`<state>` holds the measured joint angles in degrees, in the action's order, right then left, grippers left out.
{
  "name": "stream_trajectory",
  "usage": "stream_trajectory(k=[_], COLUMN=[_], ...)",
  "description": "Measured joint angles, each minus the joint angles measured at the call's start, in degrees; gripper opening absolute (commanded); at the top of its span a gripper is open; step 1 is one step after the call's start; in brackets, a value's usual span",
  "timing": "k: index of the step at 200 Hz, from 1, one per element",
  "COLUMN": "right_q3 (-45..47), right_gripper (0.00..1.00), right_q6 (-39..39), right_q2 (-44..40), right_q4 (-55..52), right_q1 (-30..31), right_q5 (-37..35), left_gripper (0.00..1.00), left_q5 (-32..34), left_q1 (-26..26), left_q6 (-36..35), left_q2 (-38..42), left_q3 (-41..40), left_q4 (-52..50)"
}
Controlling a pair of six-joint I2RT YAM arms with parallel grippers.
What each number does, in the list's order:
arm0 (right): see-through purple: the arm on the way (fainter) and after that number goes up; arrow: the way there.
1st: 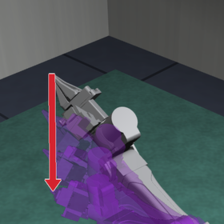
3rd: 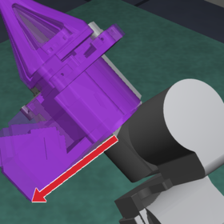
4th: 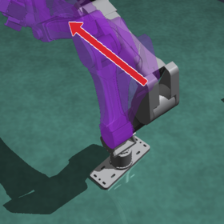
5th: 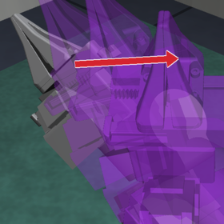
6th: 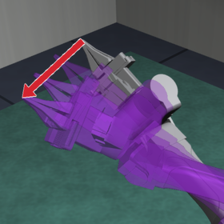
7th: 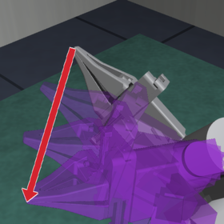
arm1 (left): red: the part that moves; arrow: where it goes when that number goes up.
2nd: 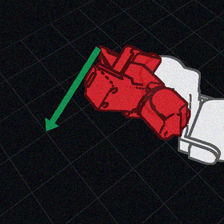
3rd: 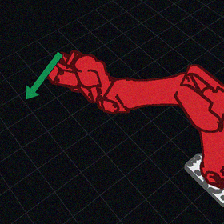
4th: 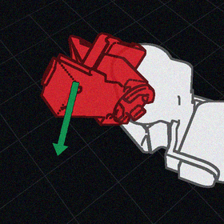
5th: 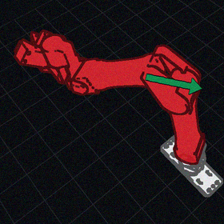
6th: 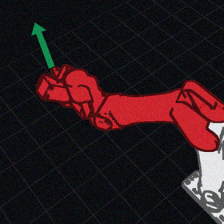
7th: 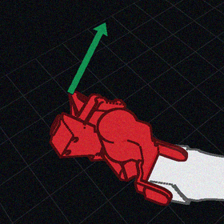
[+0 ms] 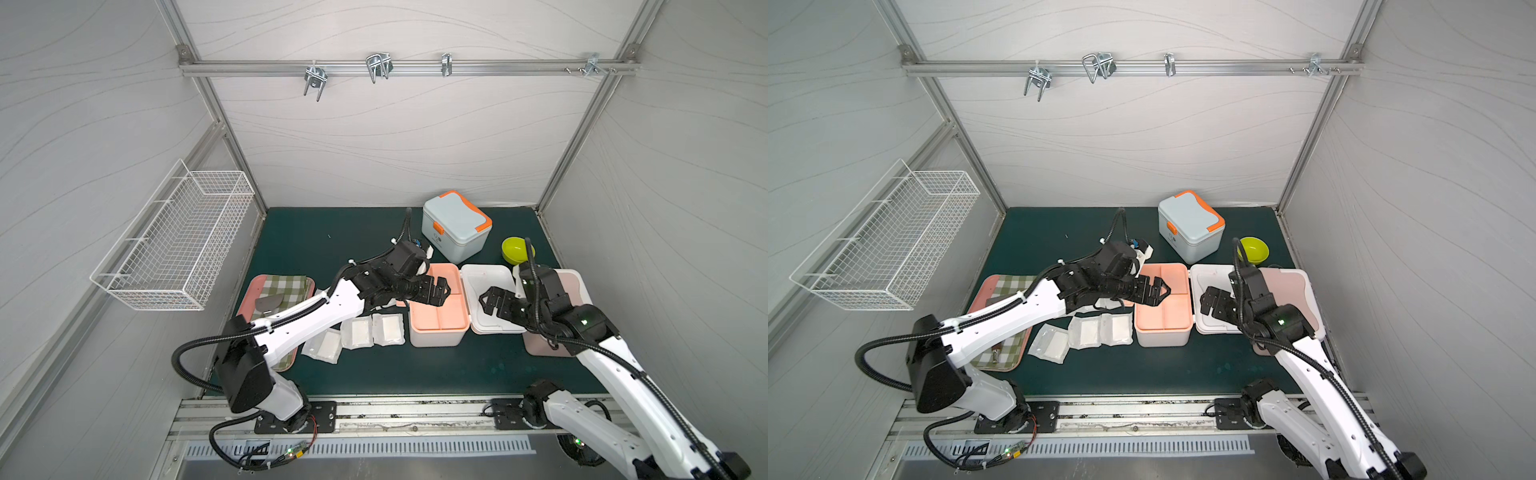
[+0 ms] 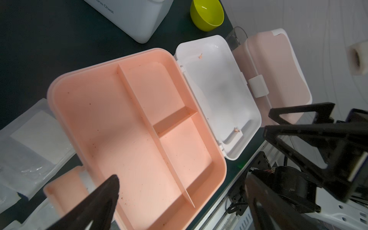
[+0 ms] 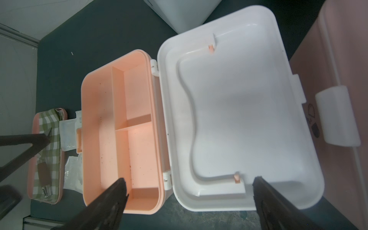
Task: Open first aid kits and take out gauze
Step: Close the lid of the first aid kit.
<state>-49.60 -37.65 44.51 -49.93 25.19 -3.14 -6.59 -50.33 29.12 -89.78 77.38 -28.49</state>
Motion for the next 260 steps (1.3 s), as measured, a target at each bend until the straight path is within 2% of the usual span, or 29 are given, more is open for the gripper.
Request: stream_trajectory(k=[31,65,162,205,260], right_q3=[4.1,7.3,15.0,20.8,27.0], right_gripper=[0.99,0.99,0.99,0.99,0.99], right_q6=[-1.7,-3.5,-5.5,-6.8,-9.0], right_q2=[-5.7,-10.4,-14.3,-13.1,-12.9], right_q4=[-1.1,-2.6,-2.0,4.7,21.5], right_q1=[-3.8,-7.7,-20.0,-24.6,-28.1], right_q5=[1.2,2.1,9.1,14.6,24.4], left_gripper=[0.99,0.99,0.99,0.99,0.99], left_q5=[0.4,0.3,-0.1,-0.8,-1.0], left_q1=[0.0,0.3,0.3,0.3,0.4], left_q6=[-0.4,-0.4,-0.2,0.0,0.1], left_q2=[-7.3,-11.2,-12.9,-13.2,-13.2], left_q3=[3.5,3.8,4.8,4.8,4.8], left_q4=[-1.6,-2.0,-1.3,-0.8,-0.7])
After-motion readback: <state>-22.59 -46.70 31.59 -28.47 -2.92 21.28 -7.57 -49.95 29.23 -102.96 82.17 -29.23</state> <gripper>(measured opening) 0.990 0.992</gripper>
